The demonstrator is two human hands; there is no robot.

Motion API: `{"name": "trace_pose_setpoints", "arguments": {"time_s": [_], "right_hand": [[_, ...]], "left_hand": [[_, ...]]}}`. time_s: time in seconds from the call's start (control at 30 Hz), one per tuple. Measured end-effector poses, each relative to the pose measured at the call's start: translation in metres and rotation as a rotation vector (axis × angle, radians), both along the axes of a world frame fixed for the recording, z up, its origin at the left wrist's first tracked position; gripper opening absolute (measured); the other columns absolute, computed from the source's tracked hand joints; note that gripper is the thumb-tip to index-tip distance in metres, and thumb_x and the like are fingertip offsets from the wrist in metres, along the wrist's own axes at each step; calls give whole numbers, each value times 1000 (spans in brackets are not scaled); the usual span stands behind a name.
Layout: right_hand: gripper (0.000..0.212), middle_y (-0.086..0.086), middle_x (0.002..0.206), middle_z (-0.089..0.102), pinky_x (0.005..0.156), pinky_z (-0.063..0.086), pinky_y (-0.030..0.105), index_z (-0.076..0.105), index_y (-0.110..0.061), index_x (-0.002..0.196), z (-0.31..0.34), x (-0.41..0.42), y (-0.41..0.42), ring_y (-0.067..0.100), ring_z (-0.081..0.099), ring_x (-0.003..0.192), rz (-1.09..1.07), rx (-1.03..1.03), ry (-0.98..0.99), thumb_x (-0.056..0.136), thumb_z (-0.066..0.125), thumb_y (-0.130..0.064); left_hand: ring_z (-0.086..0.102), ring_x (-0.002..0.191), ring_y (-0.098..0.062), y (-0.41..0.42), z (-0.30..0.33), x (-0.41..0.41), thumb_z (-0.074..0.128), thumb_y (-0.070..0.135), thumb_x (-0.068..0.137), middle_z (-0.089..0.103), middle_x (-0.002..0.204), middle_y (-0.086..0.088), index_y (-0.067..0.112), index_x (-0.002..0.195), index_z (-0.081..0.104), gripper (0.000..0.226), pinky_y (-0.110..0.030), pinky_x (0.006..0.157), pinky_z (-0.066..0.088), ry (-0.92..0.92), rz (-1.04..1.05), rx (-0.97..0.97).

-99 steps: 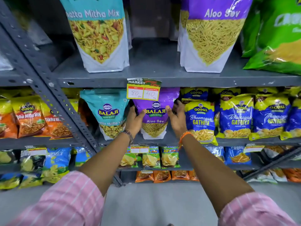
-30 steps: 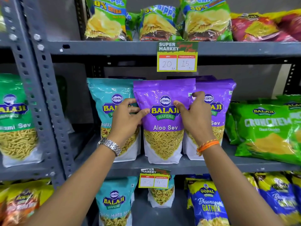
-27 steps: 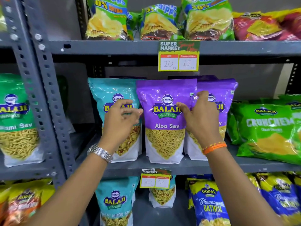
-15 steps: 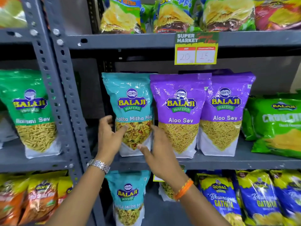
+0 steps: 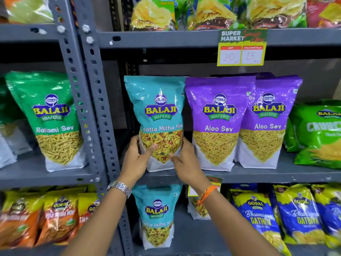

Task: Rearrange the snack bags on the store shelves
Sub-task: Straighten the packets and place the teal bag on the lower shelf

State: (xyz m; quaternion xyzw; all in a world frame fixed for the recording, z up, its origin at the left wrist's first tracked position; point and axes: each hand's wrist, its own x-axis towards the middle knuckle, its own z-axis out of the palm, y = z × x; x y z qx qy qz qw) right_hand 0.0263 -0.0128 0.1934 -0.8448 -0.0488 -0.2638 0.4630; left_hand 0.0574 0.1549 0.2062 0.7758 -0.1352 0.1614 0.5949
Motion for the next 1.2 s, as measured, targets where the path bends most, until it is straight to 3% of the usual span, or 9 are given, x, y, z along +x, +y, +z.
{"name": "trace_pose_setpoints", "arguments": {"time_s": [0.1, 0.2, 0.33, 0.47, 0.7, 0.87, 0.93, 1.03, 1.2], "right_hand": [[69, 9, 150, 49, 121, 37, 49, 35, -17, 149, 2, 6, 2, 25, 41, 145, 40, 19, 13, 89, 66, -28], [69, 10, 144, 54, 117, 41, 54, 43, -24, 141, 5, 6, -2, 27, 46, 140, 91, 53, 94, 80, 67, -47], [48, 12, 138, 60, 116, 45, 50, 46, -22, 130, 13, -8, -7, 26, 55, 133, 241, 160, 169, 90, 72, -18], [42, 1, 115, 65, 97, 57, 27, 47, -13, 126, 17, -25, -8, 12, 65, 107, 372, 203, 179, 92, 66, 2], [51, -5, 105, 67, 82, 59, 15, 50, -5, 128, 11, -78, -11, -11, 69, 86, 382, 313, 183, 84, 73, 7], [61, 0, 106, 76, 84, 62, 27, 57, -15, 119, -24, -121, -30, 9, 74, 97, 312, 345, 226, 69, 87, 3], [63, -1, 97, 78, 77, 59, 21, 58, -18, 113, -56, -136, -38, 5, 75, 90, 249, 358, 245, 64, 89, 7], [69, -1, 106, 79, 84, 58, 25, 59, -22, 115, -110, -163, -45, 9, 74, 101, 163, 347, 288, 59, 95, -5], [66, -11, 106, 80, 75, 59, 21, 60, -24, 111, -196, -187, -64, 8, 77, 97, 61, 357, 409, 59, 96, -4]], "left_hand": [[66, 111, -15, 7, -4, -13, 72, 42, 91, 68, 125, 6, 24, 139, 49, 56, -44, 97, 56, -57, 77, 42], [69, 103, -19, 9, -4, -30, 71, 41, 92, 71, 126, -1, 18, 139, 50, 57, -32, 77, 50, -127, 170, 116], [74, 97, -30, 18, 1, -55, 68, 57, 86, 77, 115, -4, 16, 132, 54, 63, -33, 66, 46, -228, 303, 250], [73, 74, -27, 28, 8, -82, 59, 77, 72, 78, 91, 0, 20, 121, 59, 75, -37, 57, 52, -294, 386, 306], [77, 87, -6, 41, -1, -123, 72, 69, 67, 77, 100, 19, 37, 114, 60, 58, -44, 74, 65, -210, 172, 71], [77, 95, -1, 38, -44, -149, 80, 55, 66, 80, 106, 17, 32, 117, 62, 59, -38, 82, 63, -60, -65, -1], [76, 97, -1, 33, -75, -157, 82, 51, 65, 79, 107, 21, 41, 115, 60, 56, -39, 85, 62, 22, -101, 0], [73, 111, -10, 24, -130, -168, 85, 58, 67, 77, 118, 17, 52, 117, 56, 58, -49, 93, 60, 127, -126, 25], [73, 111, -8, 0, -210, -181, 83, 63, 66, 75, 120, 22, 38, 128, 54, 73, -50, 95, 59, 297, -191, 63]]}}
